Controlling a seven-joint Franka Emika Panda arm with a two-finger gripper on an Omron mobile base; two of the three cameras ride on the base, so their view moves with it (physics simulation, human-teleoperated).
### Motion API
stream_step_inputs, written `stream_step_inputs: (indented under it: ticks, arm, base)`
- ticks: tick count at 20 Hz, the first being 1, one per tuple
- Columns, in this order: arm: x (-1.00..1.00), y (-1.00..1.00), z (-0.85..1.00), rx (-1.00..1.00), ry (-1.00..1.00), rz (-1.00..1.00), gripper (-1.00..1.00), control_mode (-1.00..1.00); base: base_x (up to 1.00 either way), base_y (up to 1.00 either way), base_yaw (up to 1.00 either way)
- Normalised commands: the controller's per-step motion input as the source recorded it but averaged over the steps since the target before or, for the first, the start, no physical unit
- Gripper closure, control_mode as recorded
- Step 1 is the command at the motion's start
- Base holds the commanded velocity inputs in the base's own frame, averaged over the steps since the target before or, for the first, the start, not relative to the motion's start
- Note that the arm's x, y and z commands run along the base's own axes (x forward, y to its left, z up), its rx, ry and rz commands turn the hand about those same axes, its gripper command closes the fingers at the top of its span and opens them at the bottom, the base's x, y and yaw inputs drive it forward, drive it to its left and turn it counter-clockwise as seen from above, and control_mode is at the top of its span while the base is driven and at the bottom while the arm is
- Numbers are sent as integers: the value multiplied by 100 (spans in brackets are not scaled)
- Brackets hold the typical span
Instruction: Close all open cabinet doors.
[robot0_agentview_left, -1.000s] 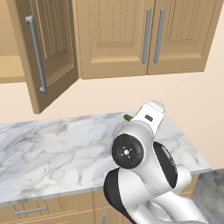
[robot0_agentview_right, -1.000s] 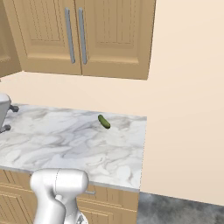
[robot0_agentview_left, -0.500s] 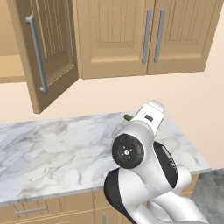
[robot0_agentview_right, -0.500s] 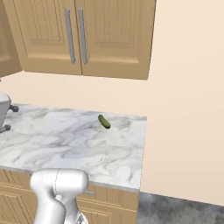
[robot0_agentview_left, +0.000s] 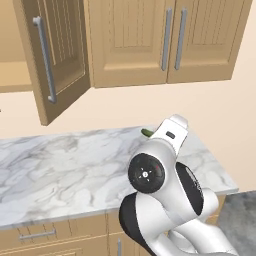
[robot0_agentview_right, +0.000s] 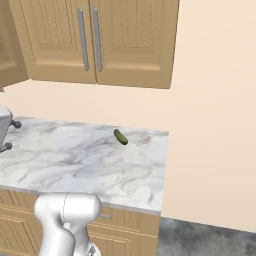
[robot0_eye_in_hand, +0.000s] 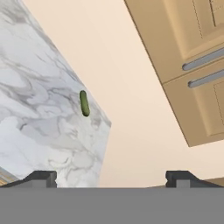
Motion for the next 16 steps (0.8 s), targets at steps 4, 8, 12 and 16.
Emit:
stream_step_inputs:
  ticks: [4,8,12,16]
  arm:
    - [0,0,0,0,0,0,-100,100]
    - [0,0,0,0,0,0,-100,100]
    - [0,0,0,0,0,0,-100,100]
    - [0,0,0,0,0,0,-100,100]
  base:
    - [-18,31,0]
    - [-3,41,0]
    - [0,53,-2]
    - [0,52,-3]
